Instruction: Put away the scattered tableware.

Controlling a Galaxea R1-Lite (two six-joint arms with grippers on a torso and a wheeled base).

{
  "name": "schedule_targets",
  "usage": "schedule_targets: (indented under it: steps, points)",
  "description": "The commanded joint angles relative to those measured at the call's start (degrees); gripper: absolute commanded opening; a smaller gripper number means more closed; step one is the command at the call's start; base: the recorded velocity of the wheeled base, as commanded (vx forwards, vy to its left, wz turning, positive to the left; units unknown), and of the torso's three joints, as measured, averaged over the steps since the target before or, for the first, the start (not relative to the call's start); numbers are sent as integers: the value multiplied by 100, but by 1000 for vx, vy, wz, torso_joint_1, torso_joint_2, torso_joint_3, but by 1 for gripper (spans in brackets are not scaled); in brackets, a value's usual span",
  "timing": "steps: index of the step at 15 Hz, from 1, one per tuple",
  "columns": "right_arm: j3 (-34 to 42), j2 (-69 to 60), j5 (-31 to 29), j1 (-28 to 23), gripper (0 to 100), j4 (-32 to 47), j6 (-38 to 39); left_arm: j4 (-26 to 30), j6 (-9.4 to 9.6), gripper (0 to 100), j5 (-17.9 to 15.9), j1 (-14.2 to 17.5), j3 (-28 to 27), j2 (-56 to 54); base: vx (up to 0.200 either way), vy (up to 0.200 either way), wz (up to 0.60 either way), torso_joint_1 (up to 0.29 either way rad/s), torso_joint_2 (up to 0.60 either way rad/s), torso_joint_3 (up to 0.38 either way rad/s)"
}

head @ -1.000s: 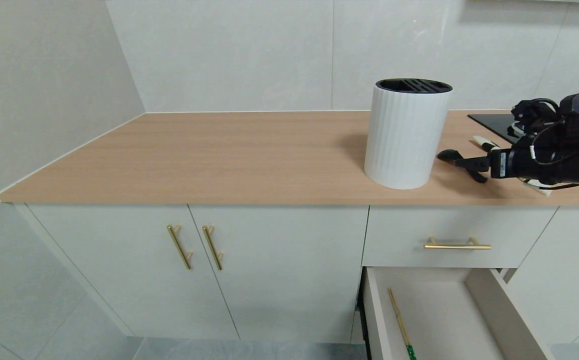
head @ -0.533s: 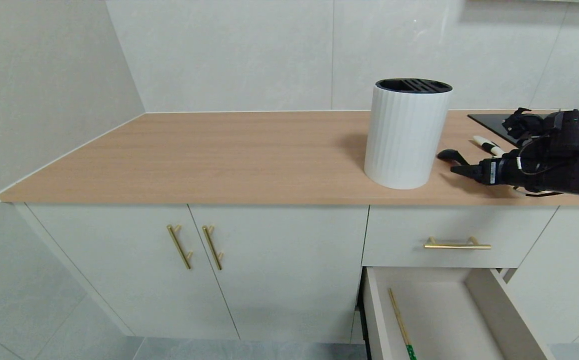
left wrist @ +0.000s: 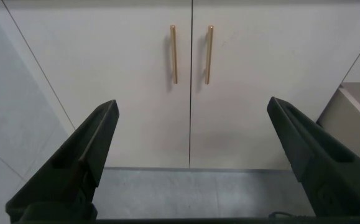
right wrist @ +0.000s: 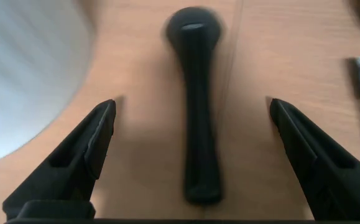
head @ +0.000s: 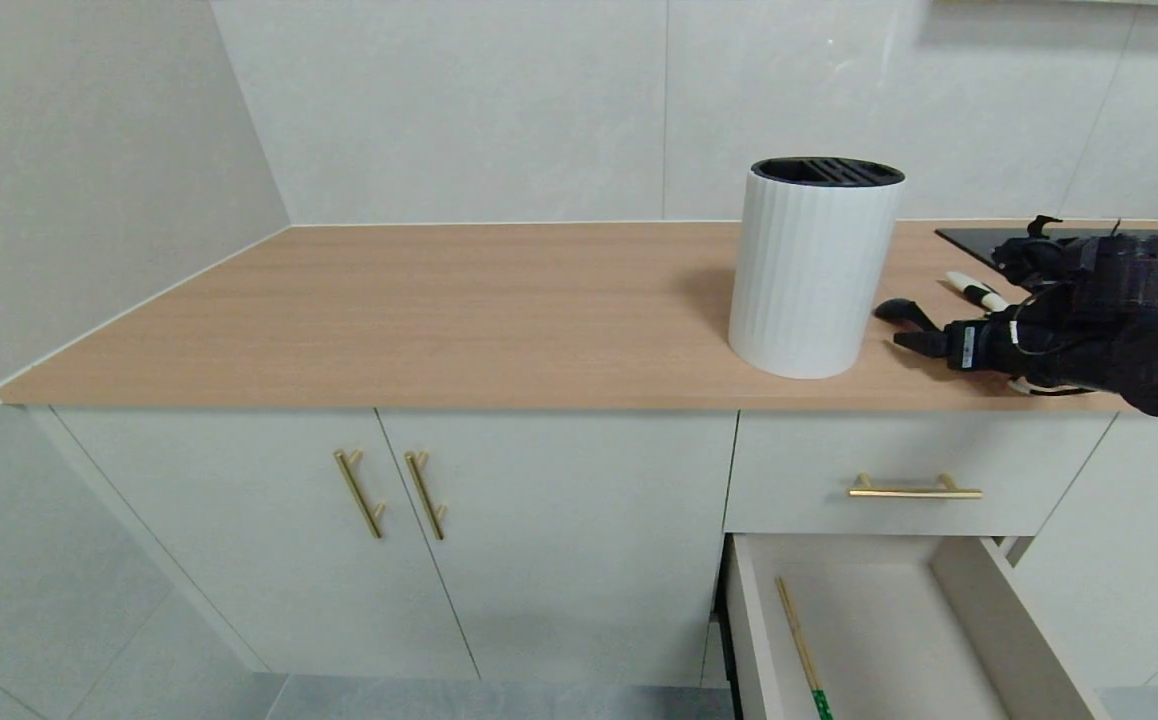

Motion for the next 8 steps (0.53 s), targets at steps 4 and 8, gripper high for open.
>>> schedule_targets:
  steps: [4,8]
  points:
    - [3,83,-96,16,100,-32,-3,-1,-1,100,1,1,0,0,0,0,0,0,0,0]
    - [29,56,-113,95,0,3,-3,-1,-1,100,1,-8,0,0,0,0,0,0,0,0]
